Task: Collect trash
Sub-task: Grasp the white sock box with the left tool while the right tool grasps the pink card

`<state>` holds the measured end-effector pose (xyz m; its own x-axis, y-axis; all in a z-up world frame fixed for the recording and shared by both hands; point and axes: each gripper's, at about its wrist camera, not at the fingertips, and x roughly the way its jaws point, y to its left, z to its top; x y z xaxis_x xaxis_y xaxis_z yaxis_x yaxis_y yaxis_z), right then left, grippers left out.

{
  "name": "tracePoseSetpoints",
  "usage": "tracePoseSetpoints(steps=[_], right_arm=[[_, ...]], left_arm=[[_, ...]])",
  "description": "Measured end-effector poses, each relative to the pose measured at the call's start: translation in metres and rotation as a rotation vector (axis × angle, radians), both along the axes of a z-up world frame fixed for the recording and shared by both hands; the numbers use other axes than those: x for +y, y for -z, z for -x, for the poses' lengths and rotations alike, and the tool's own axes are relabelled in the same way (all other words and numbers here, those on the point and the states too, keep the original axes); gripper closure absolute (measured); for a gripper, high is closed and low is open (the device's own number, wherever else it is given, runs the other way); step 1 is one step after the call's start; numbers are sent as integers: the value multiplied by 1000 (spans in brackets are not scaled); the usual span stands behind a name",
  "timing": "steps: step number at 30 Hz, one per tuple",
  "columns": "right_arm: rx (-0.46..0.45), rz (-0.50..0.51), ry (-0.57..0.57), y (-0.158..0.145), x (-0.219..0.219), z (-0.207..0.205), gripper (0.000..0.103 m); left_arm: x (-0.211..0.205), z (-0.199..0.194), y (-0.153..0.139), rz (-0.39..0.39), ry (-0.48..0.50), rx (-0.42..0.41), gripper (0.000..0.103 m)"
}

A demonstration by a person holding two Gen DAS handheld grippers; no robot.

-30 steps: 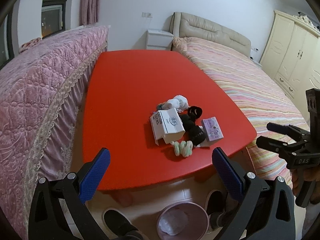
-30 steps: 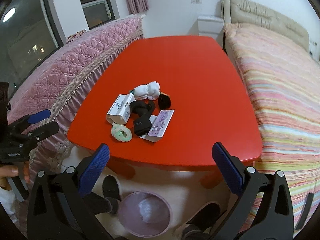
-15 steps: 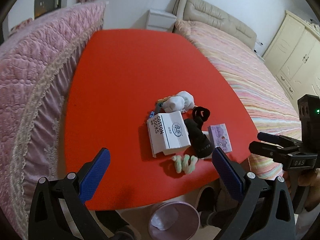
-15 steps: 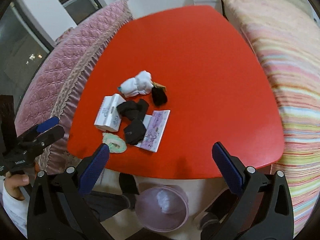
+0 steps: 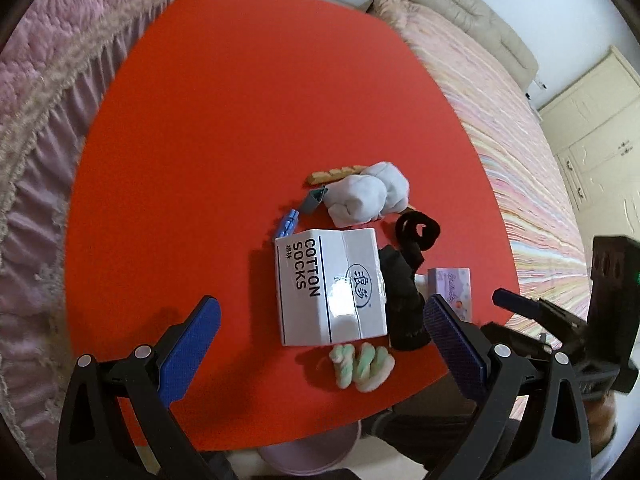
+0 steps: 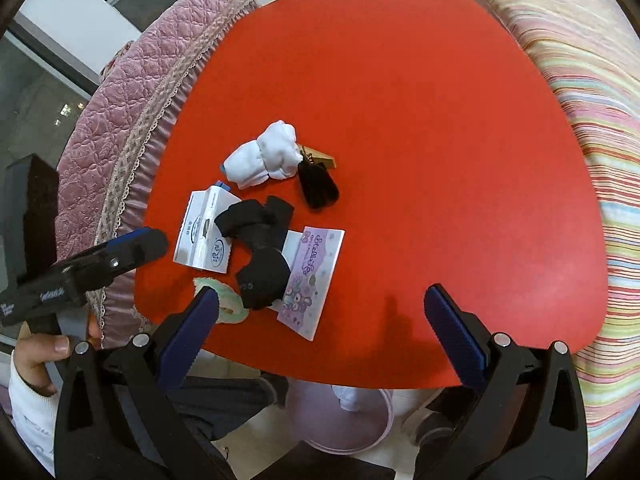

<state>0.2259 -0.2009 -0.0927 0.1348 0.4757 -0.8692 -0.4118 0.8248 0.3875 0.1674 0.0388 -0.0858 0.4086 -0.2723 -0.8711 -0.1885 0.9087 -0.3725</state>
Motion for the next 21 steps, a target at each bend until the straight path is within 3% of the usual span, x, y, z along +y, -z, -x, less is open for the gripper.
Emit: tracePoseSetpoints(steps=[6,8,15,18,19,21], right_arm=[[17,-14,-5,8,-2,-2,5],[32,-17,-6,11,-3,-4,17],[58,-36,-19,17,0,-6,35],[68,-45,-19,19,4,-7,45],[73,-47,-19,20,5,-7,53],[77,-54,-20,20,6,-6,64]], left_arm=[[-4,-10,12,38,-2,26,6],[-3,-11,15,36,-5,35,6],[-3,-6,22,44,13,51,7],[-4,-3,23,49,25,58,19],[-3,-2,24,50,29,60,21],[-2,0,26,54,35,68,36]])
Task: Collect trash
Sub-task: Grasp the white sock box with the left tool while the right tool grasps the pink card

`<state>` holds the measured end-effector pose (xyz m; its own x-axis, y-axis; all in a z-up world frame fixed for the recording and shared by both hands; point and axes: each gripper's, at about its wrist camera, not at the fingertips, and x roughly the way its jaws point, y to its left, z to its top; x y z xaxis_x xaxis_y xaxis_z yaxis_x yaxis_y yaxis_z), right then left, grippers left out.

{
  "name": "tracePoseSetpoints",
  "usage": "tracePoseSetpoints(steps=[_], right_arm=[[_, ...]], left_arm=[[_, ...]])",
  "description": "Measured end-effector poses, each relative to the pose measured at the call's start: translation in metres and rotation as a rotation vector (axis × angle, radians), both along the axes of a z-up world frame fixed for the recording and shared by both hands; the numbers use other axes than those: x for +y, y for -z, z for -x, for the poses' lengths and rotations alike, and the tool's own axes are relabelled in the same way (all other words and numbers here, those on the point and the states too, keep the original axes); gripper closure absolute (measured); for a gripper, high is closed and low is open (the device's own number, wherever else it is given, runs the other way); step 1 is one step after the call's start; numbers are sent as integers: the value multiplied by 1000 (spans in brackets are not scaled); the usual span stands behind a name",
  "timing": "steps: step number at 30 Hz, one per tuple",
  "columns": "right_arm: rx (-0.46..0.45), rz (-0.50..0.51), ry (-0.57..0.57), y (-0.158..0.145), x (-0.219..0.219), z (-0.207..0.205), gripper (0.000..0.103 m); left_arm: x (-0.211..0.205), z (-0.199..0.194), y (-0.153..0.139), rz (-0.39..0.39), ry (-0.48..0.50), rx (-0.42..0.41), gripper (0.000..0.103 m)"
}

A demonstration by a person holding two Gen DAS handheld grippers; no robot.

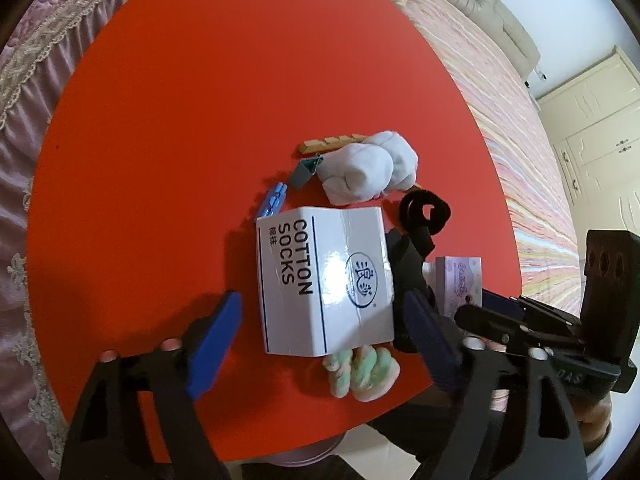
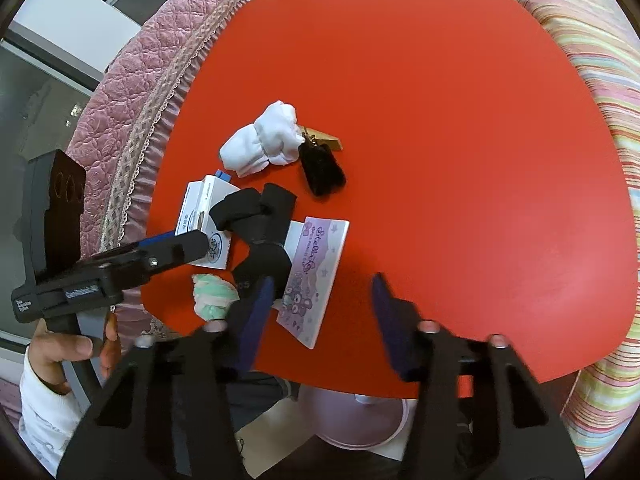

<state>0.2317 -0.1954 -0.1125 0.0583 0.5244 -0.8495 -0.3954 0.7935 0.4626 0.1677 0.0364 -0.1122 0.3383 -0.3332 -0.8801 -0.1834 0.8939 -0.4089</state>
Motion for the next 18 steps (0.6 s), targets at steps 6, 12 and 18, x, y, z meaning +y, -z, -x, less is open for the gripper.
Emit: tracePoseSetpoints(steps=[6,12,18], right_arm=[[-14,-12,3,-5,1,3,91],[-58,-14,15,-15,-1,4,97],[-116,5,33,-27,-5,6,98]], left_arm=[[4,4,-2,11,13,-16,53],[9,9,-10,-6,9,-51,64],[12,15,-25,-58,4,-101,68]])
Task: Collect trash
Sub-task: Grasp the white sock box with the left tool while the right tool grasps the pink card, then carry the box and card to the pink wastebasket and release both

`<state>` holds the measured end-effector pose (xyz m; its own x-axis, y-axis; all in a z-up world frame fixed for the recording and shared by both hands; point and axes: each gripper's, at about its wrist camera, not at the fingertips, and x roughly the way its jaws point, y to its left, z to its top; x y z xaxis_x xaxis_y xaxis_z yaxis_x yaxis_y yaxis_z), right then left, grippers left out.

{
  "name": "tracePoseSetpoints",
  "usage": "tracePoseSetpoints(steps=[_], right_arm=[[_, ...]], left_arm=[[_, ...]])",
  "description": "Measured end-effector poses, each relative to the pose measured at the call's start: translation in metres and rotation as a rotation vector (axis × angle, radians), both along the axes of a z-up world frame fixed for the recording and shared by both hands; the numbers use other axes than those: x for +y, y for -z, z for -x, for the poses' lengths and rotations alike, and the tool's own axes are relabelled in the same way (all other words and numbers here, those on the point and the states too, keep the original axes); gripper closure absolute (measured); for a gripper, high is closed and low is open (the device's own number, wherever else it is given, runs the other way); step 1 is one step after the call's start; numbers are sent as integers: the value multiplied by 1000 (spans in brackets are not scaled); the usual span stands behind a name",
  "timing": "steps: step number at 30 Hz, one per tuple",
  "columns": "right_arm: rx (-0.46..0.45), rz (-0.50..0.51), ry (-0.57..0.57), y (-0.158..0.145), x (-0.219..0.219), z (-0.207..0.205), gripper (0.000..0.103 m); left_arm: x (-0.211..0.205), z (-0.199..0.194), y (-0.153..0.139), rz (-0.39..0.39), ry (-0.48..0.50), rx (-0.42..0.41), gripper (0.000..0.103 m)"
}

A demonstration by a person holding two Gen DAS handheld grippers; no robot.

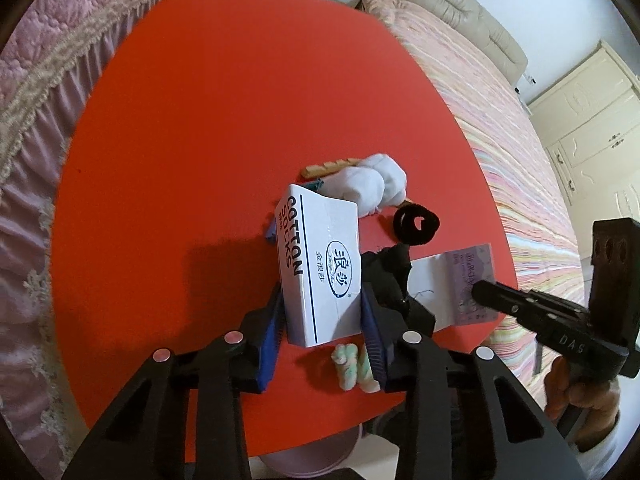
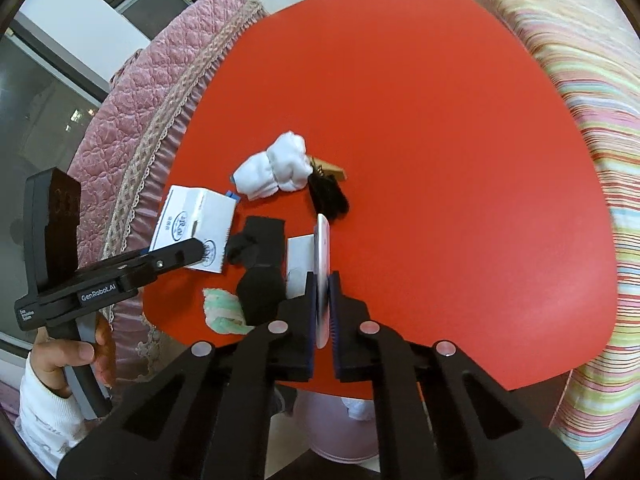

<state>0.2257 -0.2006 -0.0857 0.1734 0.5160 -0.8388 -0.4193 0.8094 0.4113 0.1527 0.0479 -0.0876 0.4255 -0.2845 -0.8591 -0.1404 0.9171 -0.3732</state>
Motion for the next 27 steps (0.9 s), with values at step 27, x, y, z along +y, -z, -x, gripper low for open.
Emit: tracePoseSetpoints(steps=[27], right_arm=[[-274,75,-74,-54,-24,96,99]], left_arm=[[-49,95,-69,-272,112,-247,69]])
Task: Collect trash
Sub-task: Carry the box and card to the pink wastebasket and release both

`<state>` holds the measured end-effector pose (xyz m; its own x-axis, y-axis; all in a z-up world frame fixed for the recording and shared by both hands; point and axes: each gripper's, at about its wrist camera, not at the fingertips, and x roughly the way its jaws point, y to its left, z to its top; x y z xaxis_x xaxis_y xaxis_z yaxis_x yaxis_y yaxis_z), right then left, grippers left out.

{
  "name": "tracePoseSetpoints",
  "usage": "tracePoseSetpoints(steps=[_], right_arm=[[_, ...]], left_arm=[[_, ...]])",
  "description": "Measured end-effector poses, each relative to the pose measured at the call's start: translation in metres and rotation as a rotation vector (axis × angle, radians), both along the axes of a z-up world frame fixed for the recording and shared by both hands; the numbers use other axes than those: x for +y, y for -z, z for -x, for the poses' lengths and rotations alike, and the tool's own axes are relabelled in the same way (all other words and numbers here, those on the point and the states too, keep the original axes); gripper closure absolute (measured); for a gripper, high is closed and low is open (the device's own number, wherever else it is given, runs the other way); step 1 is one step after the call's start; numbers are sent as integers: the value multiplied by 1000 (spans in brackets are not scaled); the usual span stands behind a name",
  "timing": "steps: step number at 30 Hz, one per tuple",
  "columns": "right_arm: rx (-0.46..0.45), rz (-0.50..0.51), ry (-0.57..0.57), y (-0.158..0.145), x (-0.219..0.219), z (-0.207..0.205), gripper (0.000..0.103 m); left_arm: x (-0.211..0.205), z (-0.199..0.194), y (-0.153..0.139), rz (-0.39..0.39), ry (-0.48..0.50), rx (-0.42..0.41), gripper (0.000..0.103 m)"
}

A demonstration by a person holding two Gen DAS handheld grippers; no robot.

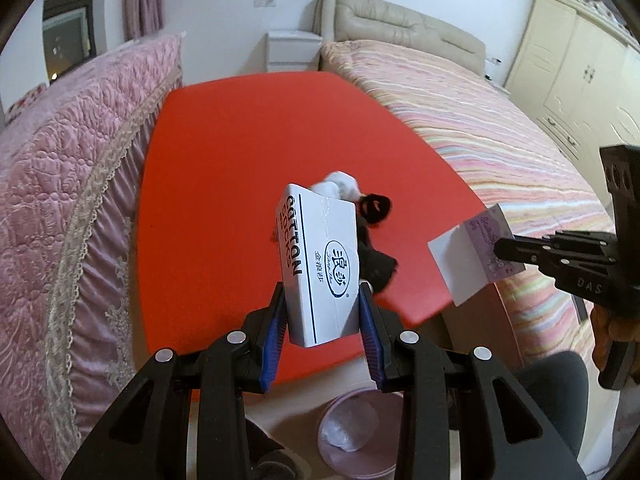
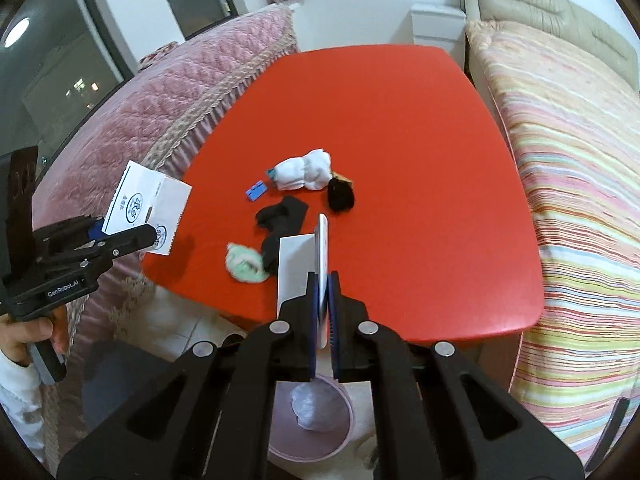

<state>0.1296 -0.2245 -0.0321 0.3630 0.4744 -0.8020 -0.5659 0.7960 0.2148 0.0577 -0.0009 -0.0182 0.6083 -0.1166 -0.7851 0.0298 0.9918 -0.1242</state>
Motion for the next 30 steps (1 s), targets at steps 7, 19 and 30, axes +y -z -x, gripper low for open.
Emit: tracePoseSetpoints(steps=[7,19,30], right_arm=[[-23,3,-33,5,-8,43,99],[-22,30,-71,19,-21,107,99],[49,86,-109,56,-24,153,98]], left_arm=[[-18,39,5,2,45,-15,69],[-43,91,24,7,101,28,69],[-59,131,58,21,129,124,69]])
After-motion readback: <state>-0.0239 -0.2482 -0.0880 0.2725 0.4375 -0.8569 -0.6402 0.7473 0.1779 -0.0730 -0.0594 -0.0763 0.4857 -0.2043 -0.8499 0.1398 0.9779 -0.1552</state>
